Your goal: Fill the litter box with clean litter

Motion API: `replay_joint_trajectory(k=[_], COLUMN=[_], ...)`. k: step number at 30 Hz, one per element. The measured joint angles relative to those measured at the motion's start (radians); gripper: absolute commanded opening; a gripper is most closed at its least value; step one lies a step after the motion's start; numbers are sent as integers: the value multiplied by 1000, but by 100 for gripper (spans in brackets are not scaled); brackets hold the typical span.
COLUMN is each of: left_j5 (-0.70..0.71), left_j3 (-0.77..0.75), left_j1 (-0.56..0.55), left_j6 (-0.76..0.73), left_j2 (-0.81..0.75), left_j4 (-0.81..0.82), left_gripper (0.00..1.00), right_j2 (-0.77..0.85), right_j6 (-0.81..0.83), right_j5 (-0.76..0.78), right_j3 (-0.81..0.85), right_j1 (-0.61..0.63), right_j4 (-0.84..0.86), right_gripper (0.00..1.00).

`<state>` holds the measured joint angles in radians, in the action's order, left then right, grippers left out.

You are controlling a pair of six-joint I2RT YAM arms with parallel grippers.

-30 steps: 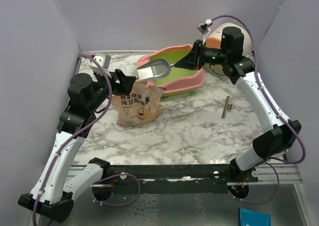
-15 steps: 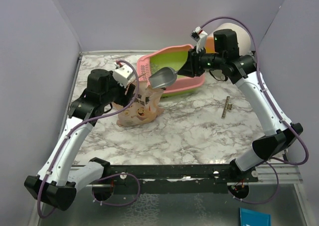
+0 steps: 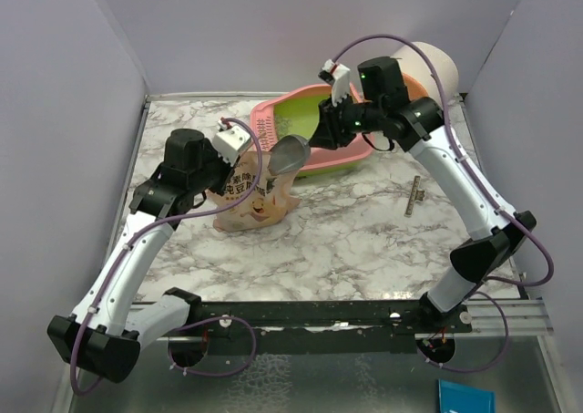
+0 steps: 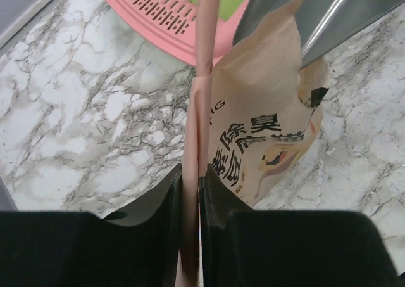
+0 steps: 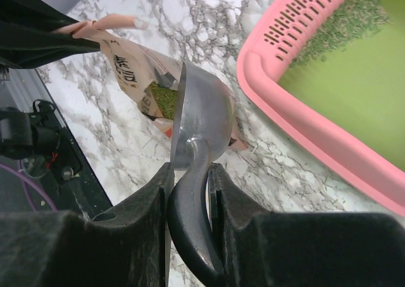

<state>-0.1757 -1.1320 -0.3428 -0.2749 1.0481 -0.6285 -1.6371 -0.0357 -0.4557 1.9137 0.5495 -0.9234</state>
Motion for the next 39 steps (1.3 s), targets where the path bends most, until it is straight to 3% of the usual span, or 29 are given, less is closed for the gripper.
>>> replay_joint_trajectory(k=[1,12,26,39], left_j5=[0,29,32,-126], left_j3=[6,73,145,266], left_j1=[0,0,-6,-5], left_j6=[-1,16,154,218], left_j2=[-10,-109,-200,-332], left_j4=[3,14,48,121], left_gripper=[0,0,0,0], right_j2=[-16,-8,130,84], right_j6=[4,6,3,-8], right_j5=[6,73,131,130], right_j3=[11,-1,-165,-138], right_j1=[19,65,67,98], right_j4=[-2,-8,-11,-13], right_gripper=[1,1,1,1])
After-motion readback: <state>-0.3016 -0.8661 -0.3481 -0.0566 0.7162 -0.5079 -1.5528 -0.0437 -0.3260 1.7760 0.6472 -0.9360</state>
